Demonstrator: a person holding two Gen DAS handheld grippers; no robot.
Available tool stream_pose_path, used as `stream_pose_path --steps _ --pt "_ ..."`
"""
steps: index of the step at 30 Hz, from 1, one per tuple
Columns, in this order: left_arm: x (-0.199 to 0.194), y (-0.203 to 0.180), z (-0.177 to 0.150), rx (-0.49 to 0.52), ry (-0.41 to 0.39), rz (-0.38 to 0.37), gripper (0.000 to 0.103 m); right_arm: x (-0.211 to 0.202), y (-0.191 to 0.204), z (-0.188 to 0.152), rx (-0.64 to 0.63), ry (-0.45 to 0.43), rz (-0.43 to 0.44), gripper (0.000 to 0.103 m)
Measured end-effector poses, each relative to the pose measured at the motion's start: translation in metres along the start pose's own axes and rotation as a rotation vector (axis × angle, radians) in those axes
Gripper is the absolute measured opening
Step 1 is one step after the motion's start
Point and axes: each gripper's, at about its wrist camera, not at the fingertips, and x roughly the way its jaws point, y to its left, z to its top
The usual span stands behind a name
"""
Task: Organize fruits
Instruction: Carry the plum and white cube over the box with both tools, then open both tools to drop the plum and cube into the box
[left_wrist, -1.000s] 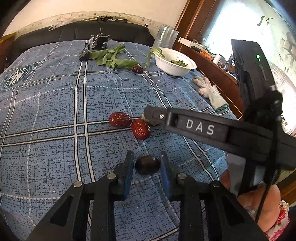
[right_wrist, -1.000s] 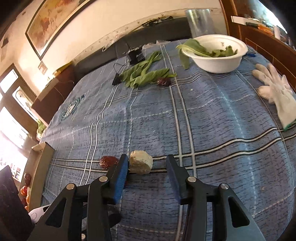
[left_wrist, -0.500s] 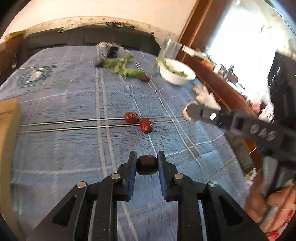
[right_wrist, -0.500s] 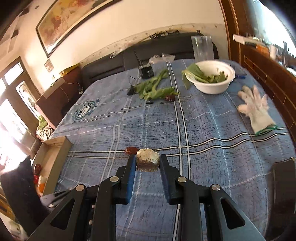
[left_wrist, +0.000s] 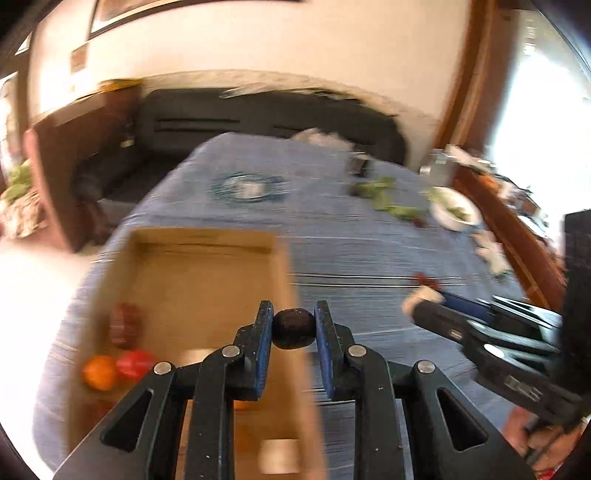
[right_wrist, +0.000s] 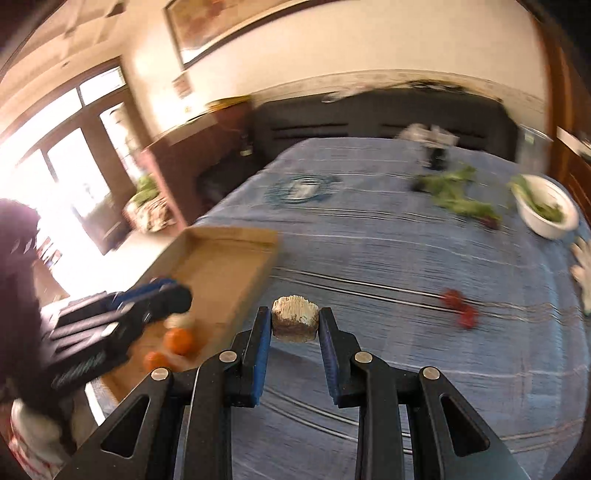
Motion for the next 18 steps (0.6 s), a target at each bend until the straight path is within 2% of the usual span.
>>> stream_pose_path --steps 4,8,13,18 --pt "0.018 0.053 0.005 -0.071 0.050 0.088 0.022 0.029 0.034 0.003 -0.046 0.033 0.045 0.029" --pt "0.039 0.082 0.004 -0.114 0.106 0.118 0.022 0.064 0.059 0.000 -0.074 0.092 0.067 0.029" --pt "0.066 0.100 0.004 -0.152 0.178 0.150 0.022 0.105 0.075 -0.002 -0.102 0.163 0.056 0.029" --pt "0.076 0.107 0.000 -0.180 0.219 0.144 0.022 0.134 0.074 -0.004 -0.095 0.208 0.040 0.030"
